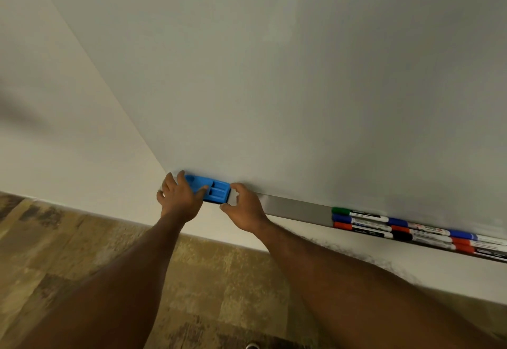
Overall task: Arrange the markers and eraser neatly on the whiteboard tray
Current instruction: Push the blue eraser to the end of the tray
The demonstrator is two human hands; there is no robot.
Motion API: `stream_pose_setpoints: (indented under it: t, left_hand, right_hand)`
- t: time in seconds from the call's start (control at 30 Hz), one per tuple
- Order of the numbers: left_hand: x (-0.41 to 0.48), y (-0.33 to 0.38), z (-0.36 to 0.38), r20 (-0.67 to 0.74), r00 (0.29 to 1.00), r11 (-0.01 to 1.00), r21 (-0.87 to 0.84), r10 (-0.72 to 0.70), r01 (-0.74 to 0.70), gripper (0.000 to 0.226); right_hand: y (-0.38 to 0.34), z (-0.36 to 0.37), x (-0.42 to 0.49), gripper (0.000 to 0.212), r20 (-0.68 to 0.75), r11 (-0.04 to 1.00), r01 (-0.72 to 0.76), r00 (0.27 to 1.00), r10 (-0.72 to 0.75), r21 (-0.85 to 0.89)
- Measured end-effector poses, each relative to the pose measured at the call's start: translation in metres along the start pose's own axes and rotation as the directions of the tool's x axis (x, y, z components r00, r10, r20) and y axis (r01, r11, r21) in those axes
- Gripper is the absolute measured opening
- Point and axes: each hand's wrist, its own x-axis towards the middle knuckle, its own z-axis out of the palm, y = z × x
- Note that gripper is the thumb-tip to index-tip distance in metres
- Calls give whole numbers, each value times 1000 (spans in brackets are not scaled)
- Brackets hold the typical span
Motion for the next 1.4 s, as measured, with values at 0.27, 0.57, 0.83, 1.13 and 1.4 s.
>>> stream_pose_setpoints:
  t: [0.27,0.57,0.83,1.13,1.4]
  left_hand:
    - [9,-22,5,75,996,998,15,52,-53,77]
    - [-4,-15,-1,-4,996,982,-163,93,-93,86]
    - [-52,28,17,-36,985,911,-376,167,-169,87]
    - [-94,100,37,33,963,854,-469,269,-223,84]
    - [-121,145,59,118,955,863,-468,273,-189,80]
  right_hand:
    - [-9,23,7,66,92,989,-96,992,86,114]
    - [-3,24,7,52,18,932,-150,988,153,330]
    - [24,-14,-30,42,-237,930,-69,958,163,360]
    - [59,-80,-59,42,-405,968,-52,902,152,247]
    - [98,-128,-86,60,-425,956,-121,875,230,269]
